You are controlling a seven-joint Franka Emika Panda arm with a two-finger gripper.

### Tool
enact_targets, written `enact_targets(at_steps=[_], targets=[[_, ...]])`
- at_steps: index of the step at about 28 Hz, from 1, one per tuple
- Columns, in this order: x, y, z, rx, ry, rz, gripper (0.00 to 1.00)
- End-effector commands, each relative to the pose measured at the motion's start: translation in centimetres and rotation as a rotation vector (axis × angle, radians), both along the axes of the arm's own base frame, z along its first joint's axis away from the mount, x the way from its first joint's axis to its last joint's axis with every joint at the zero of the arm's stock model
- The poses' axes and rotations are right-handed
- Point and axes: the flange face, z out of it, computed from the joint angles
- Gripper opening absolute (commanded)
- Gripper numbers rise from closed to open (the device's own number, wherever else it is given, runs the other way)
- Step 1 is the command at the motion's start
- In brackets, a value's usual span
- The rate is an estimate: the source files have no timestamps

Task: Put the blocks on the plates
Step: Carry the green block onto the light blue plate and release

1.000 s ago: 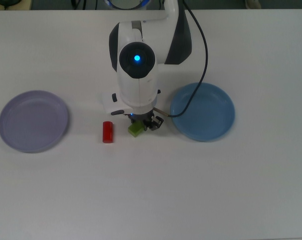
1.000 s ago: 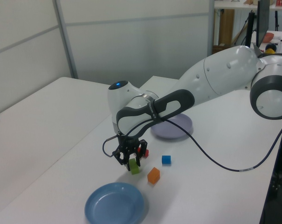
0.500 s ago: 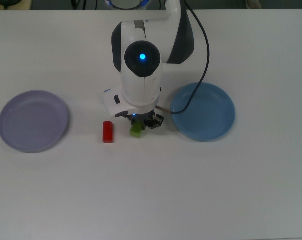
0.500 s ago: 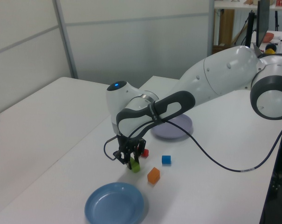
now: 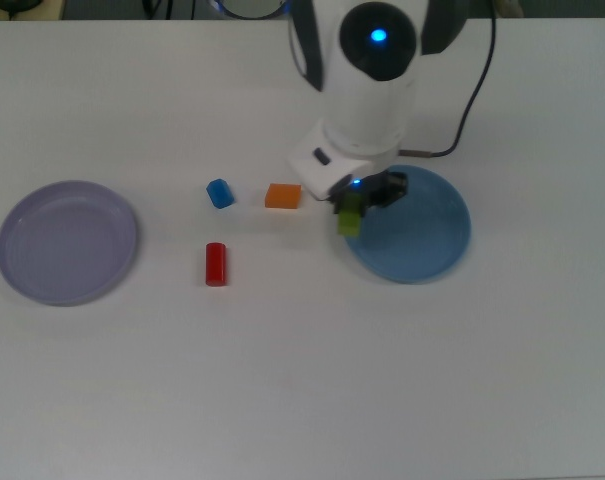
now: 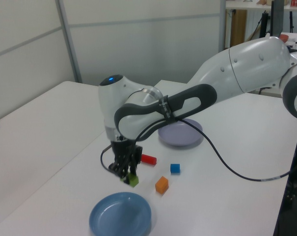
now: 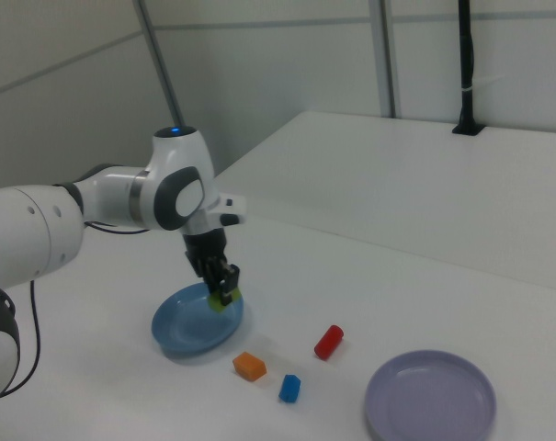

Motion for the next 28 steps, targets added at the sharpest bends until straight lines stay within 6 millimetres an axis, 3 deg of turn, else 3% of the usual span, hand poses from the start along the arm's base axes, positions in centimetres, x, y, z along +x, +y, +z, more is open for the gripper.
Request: enact_targets(at_steps=[1, 6, 9, 13, 15, 17, 20, 24, 28], targets=[[-1.3, 3.7, -1.8, -0.012, 0.027, 0.102, 0.32], [-1.6, 6.4, -3.4, -0.042, 0.030, 0.186, 0.34], [-1.6, 6.9, -3.3, -0.039, 0.018, 0.193, 0.38], [-1.6, 6.9, -3.3, -0.039, 0.018, 0.194, 0.63], [-1.7, 6.8, -3.5, -0.041, 0.022, 0.200, 0.64], [-1.8, 6.8, -3.6, -0.043, 0.033, 0.222, 0.72], [-1.9, 6.8, -3.8, -0.045, 0.039, 0.219, 1.00], [-2.0, 6.6, -3.8, -0.053, 0.046, 0.224, 1.00], [-2.2, 4.9, -2.7, -0.101, 0.073, 0.243, 1.00]])
